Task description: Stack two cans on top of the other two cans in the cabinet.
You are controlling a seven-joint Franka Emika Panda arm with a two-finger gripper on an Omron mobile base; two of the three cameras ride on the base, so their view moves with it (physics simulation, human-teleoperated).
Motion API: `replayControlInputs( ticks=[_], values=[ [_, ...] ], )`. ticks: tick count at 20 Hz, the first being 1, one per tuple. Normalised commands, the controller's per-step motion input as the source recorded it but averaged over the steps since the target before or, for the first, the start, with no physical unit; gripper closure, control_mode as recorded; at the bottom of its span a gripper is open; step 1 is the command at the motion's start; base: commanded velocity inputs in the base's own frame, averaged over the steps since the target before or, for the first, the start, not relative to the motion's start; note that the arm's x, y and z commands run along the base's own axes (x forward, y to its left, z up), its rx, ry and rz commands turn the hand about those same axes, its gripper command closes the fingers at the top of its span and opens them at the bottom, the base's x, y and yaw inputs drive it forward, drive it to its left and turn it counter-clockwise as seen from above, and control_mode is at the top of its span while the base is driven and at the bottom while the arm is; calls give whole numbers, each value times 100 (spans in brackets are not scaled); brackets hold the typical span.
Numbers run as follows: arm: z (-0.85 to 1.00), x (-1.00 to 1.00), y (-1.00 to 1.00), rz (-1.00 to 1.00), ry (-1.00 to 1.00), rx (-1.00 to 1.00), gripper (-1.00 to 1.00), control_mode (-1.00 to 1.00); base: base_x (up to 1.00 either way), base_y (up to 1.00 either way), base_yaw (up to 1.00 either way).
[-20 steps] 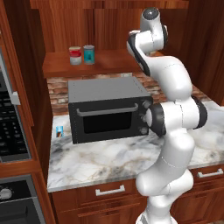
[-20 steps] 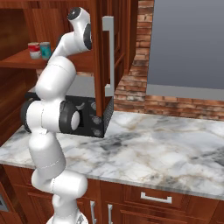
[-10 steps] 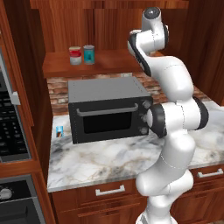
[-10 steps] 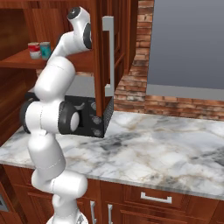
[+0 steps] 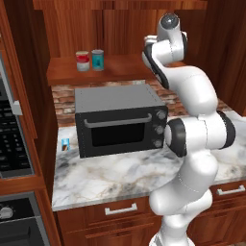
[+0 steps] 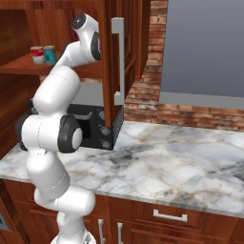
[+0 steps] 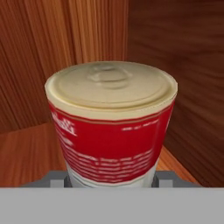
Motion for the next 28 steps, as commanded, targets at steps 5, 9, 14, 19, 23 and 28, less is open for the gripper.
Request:
replayControlInputs(
  ticks=[5,9,14,19,23,28],
  values=[
    [-1,-5,0,0,0,0,100,-100,0,0,0],
    [0,-3,0,0,0,0,100,-100,0,0,0],
    [0,-2,1,0,1,0,100,-100,0,0,0],
    [0,0,4,0,3,-1,100,-100,0,0,0],
    [0,0,3,0,1,0,100,-100,0,0,0],
    [-1,0,4,0,3,-2,100,-100,0,0,0]
  ],
)
